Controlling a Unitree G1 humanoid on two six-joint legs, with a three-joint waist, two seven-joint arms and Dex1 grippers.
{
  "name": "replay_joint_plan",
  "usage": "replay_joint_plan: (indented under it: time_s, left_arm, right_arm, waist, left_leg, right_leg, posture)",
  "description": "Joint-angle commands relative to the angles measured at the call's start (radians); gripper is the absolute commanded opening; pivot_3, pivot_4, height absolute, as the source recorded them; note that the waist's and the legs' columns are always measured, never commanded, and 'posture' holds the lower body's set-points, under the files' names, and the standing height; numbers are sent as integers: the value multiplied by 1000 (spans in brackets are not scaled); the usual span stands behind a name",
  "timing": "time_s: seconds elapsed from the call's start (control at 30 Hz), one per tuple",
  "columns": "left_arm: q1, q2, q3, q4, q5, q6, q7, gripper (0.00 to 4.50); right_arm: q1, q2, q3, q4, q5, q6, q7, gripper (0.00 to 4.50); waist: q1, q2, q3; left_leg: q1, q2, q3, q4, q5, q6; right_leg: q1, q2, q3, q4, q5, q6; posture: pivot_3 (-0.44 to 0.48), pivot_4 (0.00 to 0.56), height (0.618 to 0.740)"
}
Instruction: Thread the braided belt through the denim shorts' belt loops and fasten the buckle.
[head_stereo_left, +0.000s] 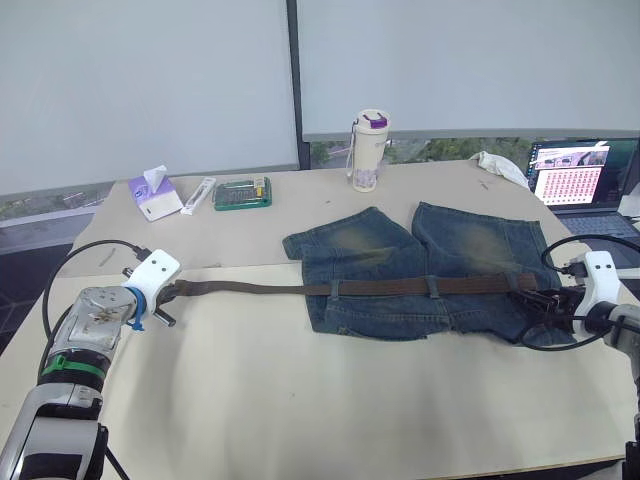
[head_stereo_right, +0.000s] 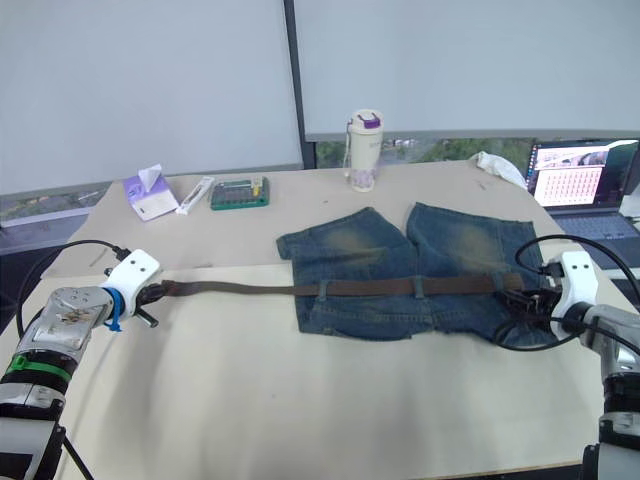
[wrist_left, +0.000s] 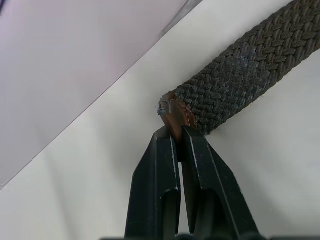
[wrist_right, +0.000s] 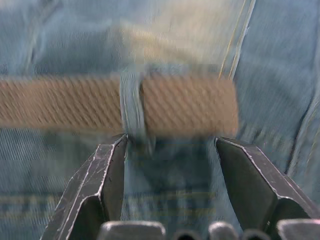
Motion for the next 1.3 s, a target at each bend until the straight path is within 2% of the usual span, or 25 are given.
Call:
replay_joint_plan:
  time_s: [0.03,0.23,0.33,0.47,0.57,0.67,0.77,0.83,0.9,1.0,1.07,1.2,1.3]
  left_arm:
    - [36,39,-23,91,71,21,35,0]
    - [28,33,-29,127,88,7,40,0]
    - [21,44,-44,166,118,-18,67,0]
    - [8,59,-45,212,133,-48,85,0]
    - [-6,70,-44,238,138,-63,94,1099]
    - [-48,76,-71,269,203,-113,204,2045]
    - [-111,55,-60,272,214,-202,287,3093]
    - [-160,6,-20,251,166,-291,313,3751]
    - [-199,-109,33,167,33,-345,204,4404]
    - [-204,-245,48,44,-100,-310,24,4463]
    - [-188,-316,35,-35,-162,-262,-76,4463]
    - [-200,-447,6,-62,-224,-175,-169,4463]
    - [-240,-504,-17,35,-200,-146,-181,4463]
  right_arm:
    - [-42,-12,7,18,-24,-56,12,3085]
    - [-69,2,32,55,-34,-53,57,3085]
    - [-55,16,18,23,2,5,87,2300]
    - [-20,32,-7,-89,66,97,110,968]
    - [30,62,-43,-246,146,210,92,3]
    - [89,89,-69,-400,198,291,55,0]
    - [109,113,-103,-481,231,353,2,0]
    - [119,128,-127,-529,261,394,-23,0]
    - [138,152,-147,-596,303,445,-49,0]
    - [160,193,-160,-682,347,500,-91,0]
    - [171,230,-173,-744,389,542,-125,0]
    - [204,257,-169,-817,404,559,-176,0]
    - [246,239,-177,-794,375,519,-185,0]
  waist:
    - [-4,1,0]
    - [-6,2,-1]
    - [-6,3,-1]
    - [-9,6,-3]
    - [-17,6,-3]
    - [-18,6,-3]
    - [-9,1,0]
    - [8,-3,2]
    - [30,-5,3]
    - [61,-7,2]
    - [62,-7,1]
    - [47,-7,1]
    - [46,-7,1]
  left_leg:
    - [0,0,0,0,0,0]
    - [1,0,0,0,0,0]
    - [1,0,0,0,0,0]
    - [0,0,0,0,0,0]
    - [-2,0,0,0,0,1]
    - [-2,1,0,0,-1,1]
    - [-1,1,-1,1,-1,1]
    - [-4,0,-1,2,0,1]
    - [-6,-1,-1,4,0,0]
    - [-11,-4,-2,7,1,-2]
    - [-18,-6,-2,9,2,-1]
    - [-19,-6,-1,10,2,0]
    - [-18,-5,-1,10,3,0]
  right_leg:
    - [0,0,0,0,0,0]
    - [0,0,0,1,0,0]
    - [0,0,0,1,0,0]
    - [0,0,0,2,0,0]
    - [0,0,0,3,0,1]
    - [-1,1,0,4,-1,1]
    - [-3,0,-1,10,-1,1]
    - [-7,-1,-1,11,0,0]
    - [-9,-3,-1,11,0,0]
    - [-11,-9,-4,10,1,1]
    - [-16,-10,-4,11,3,2]
    - [-18,-9,-4,11,4,3]
    - [-16,-7,-4,11,4,3]
  posture:
    - [0,150,740]
    - [0,150,740]
    - [0,150,740]
    - [0,150,740]
    - [0,150,740]
    - [0,150,740]
    - [0,150,740]
    - [0,150,740]
    - [0,150,740]
    - [0,150,740]
    - [0,150,740]
    - [0,150,740]
    - [0,150,740]
